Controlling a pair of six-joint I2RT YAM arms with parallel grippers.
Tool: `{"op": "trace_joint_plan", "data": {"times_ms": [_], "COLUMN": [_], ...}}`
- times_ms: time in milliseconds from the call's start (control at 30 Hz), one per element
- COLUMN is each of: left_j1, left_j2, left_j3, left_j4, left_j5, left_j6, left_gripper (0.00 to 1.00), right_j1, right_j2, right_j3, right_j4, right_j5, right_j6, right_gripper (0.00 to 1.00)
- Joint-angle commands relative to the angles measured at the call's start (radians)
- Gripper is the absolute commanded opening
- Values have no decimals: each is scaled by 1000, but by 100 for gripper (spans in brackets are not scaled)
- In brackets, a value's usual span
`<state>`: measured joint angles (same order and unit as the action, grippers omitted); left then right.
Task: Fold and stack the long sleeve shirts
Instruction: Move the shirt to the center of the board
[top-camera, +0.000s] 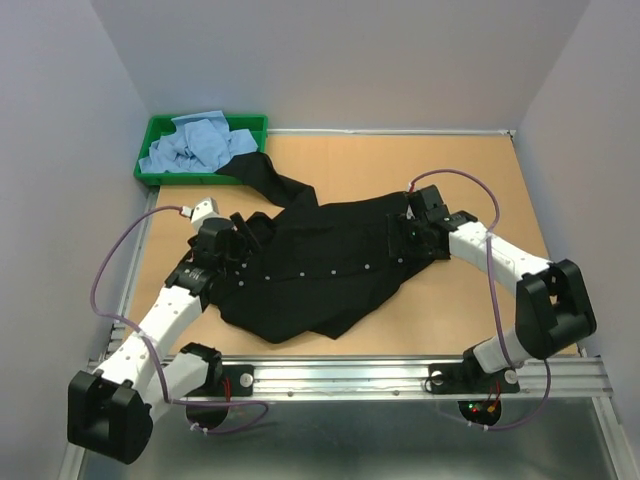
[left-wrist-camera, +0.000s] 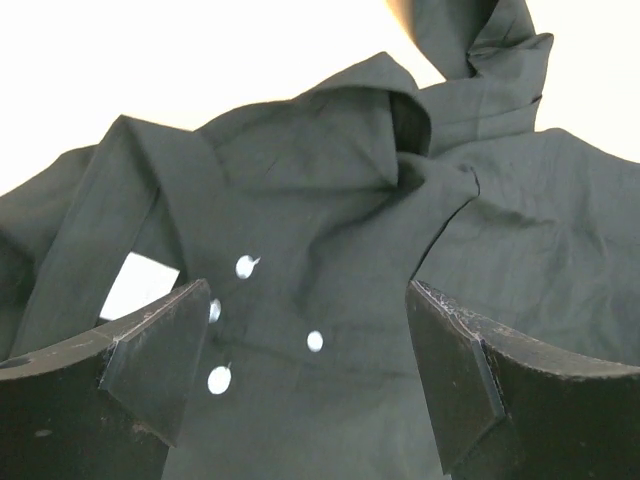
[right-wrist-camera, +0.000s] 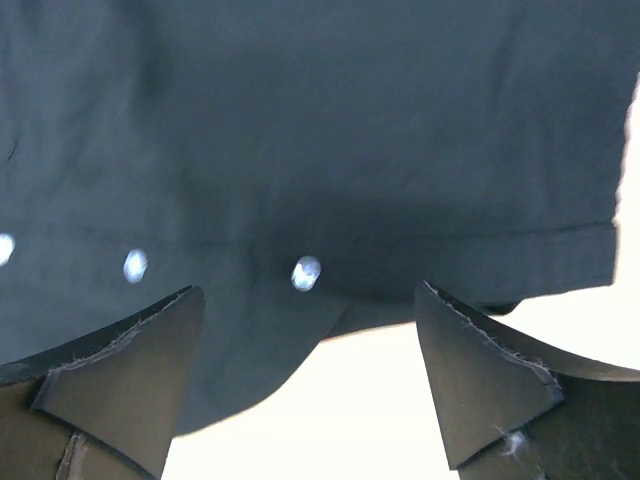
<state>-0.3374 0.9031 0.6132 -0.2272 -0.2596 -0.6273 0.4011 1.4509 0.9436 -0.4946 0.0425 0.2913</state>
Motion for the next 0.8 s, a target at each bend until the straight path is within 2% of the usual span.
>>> {"op": "trace_joint_plan", "data": {"times_ms": [0,333,767], "left_j1": [18,49,72], "left_j2": [80,190,439], "left_j3": [31,112,289], "left_j4": [114,131,177], "left_j5": [65,20,52], "left_j6": [60,52,107], "left_gripper": [90,91,90], "right_j1": [4,4,4], "right_j2": [61,154,95], "right_j3": [129,175,149], "right_j4": [47,64,100], "right_j5": [134,145,151], "right_j6": [-20,31,23], "right_gripper": [89,89,92]}}
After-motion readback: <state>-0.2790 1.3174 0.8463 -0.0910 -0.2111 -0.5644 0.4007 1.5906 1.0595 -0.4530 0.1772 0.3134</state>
